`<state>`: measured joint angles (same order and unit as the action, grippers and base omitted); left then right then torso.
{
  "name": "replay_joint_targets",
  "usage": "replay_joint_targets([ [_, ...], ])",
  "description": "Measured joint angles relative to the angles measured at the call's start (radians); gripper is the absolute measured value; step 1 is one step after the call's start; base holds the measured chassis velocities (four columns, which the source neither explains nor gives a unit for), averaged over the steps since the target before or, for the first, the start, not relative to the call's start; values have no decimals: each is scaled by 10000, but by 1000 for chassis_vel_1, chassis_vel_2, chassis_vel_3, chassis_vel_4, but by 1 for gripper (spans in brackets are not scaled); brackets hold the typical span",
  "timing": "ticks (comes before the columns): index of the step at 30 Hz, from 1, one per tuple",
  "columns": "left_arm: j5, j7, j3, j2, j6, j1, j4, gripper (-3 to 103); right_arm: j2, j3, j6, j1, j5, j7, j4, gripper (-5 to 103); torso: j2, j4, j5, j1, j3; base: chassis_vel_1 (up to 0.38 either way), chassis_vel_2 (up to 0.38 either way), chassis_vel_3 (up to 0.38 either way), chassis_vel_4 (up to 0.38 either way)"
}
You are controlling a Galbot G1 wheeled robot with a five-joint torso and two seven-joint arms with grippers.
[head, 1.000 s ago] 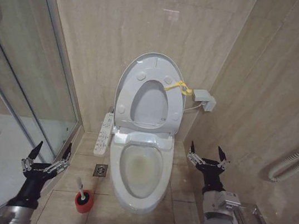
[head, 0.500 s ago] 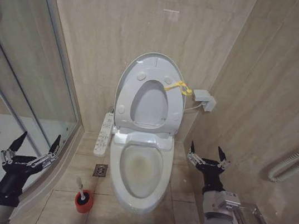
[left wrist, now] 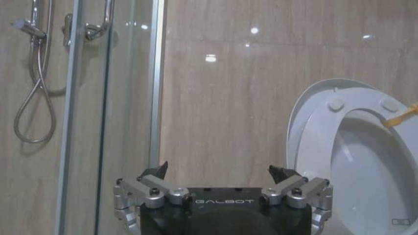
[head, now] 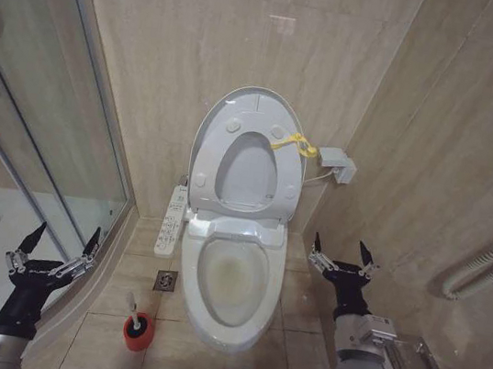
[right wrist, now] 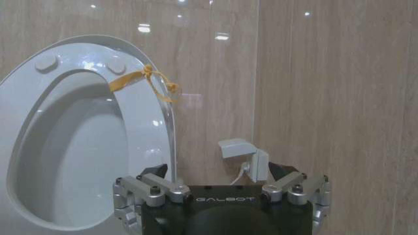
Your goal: Open the toilet lid, clean the toilet bowl with a toilet brush, close the toilet lid, and flush.
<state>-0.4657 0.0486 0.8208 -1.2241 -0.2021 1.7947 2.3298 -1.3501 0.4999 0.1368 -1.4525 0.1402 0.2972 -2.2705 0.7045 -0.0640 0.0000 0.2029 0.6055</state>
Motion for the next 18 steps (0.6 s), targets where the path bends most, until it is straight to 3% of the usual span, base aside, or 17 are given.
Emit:
replay_joint_targets([
  [18, 300, 96, -509, -162, 61, -330, -402, 100, 0, 0, 0, 0, 0, 0, 0, 100, 0, -1, 0, 0, 0, 0, 0, 0, 0],
])
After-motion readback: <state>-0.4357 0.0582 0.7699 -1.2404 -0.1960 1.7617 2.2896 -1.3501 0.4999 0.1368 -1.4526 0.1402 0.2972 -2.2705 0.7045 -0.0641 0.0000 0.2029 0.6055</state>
